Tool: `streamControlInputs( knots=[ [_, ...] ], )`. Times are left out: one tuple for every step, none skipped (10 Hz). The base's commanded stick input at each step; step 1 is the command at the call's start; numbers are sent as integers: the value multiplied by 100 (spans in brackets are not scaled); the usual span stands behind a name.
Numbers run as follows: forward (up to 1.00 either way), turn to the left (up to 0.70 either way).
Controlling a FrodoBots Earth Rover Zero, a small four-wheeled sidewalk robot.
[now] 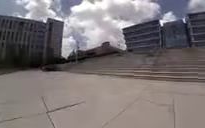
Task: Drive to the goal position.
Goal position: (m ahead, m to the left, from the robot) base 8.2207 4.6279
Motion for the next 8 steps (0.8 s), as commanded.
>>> streamControlInputs(
  knots=[
    [70,0],
    [70,0],
    [70,0],
    [70,0],
    [70,0],
    [70,0],
    [70,0],
    [70,0]
  ],
)
